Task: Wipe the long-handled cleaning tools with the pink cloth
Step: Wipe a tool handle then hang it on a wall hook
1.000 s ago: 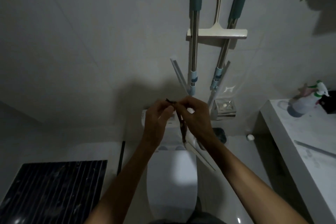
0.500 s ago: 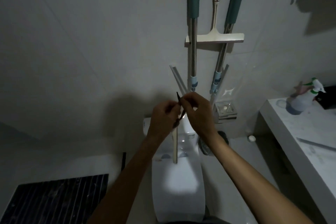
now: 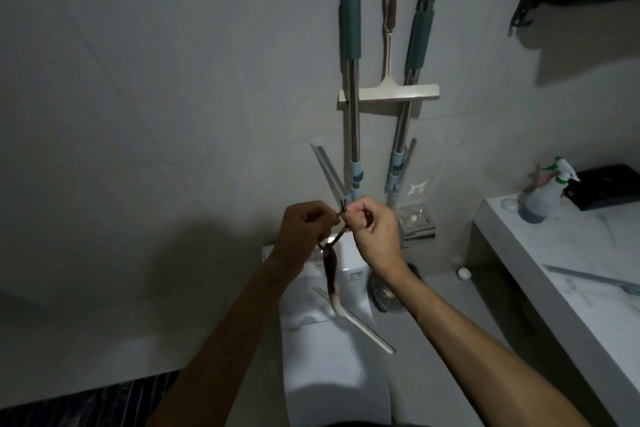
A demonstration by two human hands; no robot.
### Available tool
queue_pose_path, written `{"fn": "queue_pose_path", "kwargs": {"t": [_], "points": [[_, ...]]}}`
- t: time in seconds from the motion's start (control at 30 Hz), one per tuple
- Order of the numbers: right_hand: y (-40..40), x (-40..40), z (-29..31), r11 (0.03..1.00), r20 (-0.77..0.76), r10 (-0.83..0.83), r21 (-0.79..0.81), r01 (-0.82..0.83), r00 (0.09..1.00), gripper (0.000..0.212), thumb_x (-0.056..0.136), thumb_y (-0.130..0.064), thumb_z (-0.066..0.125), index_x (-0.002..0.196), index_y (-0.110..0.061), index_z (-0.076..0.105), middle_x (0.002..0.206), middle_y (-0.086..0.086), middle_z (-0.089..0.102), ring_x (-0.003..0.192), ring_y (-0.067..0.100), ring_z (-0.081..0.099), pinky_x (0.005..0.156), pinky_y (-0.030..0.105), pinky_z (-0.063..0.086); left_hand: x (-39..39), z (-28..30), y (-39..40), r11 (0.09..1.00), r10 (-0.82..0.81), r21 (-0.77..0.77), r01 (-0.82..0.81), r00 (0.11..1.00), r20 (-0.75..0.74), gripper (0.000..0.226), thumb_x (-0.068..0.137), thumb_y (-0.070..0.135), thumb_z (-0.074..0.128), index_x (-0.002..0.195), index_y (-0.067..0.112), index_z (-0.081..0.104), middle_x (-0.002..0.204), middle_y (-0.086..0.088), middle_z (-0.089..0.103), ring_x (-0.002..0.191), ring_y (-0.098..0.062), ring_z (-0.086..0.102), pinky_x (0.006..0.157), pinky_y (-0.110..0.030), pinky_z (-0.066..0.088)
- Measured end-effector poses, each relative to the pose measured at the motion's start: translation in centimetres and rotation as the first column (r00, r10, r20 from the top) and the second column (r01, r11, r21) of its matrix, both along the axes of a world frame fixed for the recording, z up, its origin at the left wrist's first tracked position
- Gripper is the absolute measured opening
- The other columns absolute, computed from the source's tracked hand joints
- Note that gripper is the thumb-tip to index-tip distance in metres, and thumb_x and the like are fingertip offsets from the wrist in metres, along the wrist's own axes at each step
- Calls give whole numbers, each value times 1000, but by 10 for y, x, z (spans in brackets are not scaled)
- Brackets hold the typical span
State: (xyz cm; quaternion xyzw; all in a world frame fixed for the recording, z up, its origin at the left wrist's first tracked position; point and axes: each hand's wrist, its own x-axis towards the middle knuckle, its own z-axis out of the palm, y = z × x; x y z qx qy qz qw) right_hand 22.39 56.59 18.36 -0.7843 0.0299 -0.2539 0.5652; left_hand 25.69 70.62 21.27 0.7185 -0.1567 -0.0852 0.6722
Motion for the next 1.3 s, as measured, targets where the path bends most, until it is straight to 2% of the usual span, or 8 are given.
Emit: {"fn": "queue_pose_path", "kwargs": {"t": [0.17, 0.3, 0.43, 0.5, 0.7, 0.83, 1.03, 1.3], "points": [[5, 10, 23, 994, -59, 83, 81, -78, 995, 15, 95, -4, 61, 82, -12, 64, 76, -1, 62, 75, 11, 58, 68, 23, 46, 12, 4, 4, 993, 54, 96, -75, 976, 211, 23, 89, 3, 61, 68, 12, 65, 54, 1, 55, 50, -11, 50, 51, -23, 45], [17, 20, 45, 988, -28, 99, 124, -95, 995, 13, 97, -6, 58, 86, -11, 63, 82, 11, 62, 79, 23, 59, 71, 31, 48, 25, 15, 3, 979, 169, 81, -186, 969, 178, 15, 81, 12, 59, 69, 14, 66, 53, 4, 57, 49, -11, 52, 52, -24, 44], [35, 27, 70, 979, 21, 77, 188, -79, 997, 14, 96, 0, 57, 85, -5, 63, 75, 15, 59, 63, 2, 53, 58, 14, 43, 38, 31, 7, 973, 213, 40, -226, 954, 210, 28, 85, 4, 57, 62, 19, 62, 51, 4, 56, 48, -13, 52, 53, -28, 44], [38, 42, 84, 980, 43, 52, 188, -60, 998, 12, 96, -4, 59, 85, -6, 62, 74, 13, 59, 64, 4, 53, 59, 16, 44, 47, 43, 7, 973, 225, -1, -231, 950, 214, 28, 89, 2, 58, 65, 17, 63, 52, 5, 56, 49, -10, 51, 52, -24, 44], [44, 90, 126, 980, 87, 15, 197, -32, 996, 14, 98, -7, 59, 85, -5, 62, 70, 4, 59, 60, 3, 57, 54, 22, 50, 80, 79, -4, 946, 306, -166, -277, 934, 184, 18, 96, -2, 56, 80, -5, 64, 71, -31, 62, 57, -24, 52, 52, -30, 42], [39, 114, 158, 985, 153, -26, 171, -1, 988, 13, 96, -7, 60, 84, -6, 64, 74, 9, 62, 64, 12, 60, 59, 28, 52, 103, 112, -10, 942, 315, -190, -275, 922, 227, 18, 97, 2, 57, 82, 1, 67, 71, -27, 63, 59, -22, 53, 51, -29, 42], [22, 148, 209, 991, 215, -63, 126, 36, 974, 12, 96, -10, 62, 84, -6, 65, 73, 6, 63, 61, -1, 53, 58, 17, 45, 140, 168, -25, 932, 349, -204, -298, 890, 292, 17, 96, 6, 60, 82, 5, 69, 63, -7, 60, 58, -14, 55, 51, -27, 43], [-4, 190, 261, 994, 294, -102, 56, 89, 950, 11, 95, -12, 63, 85, -8, 66, 74, 1, 64, 62, -5, 54, 58, 9, 41, 187, 222, -47, 928, 367, -227, -296, 830, 419, 17, 94, 4, 62, 79, 7, 69, 64, -6, 63, 58, -13, 58, 54, -26, 49]]}}
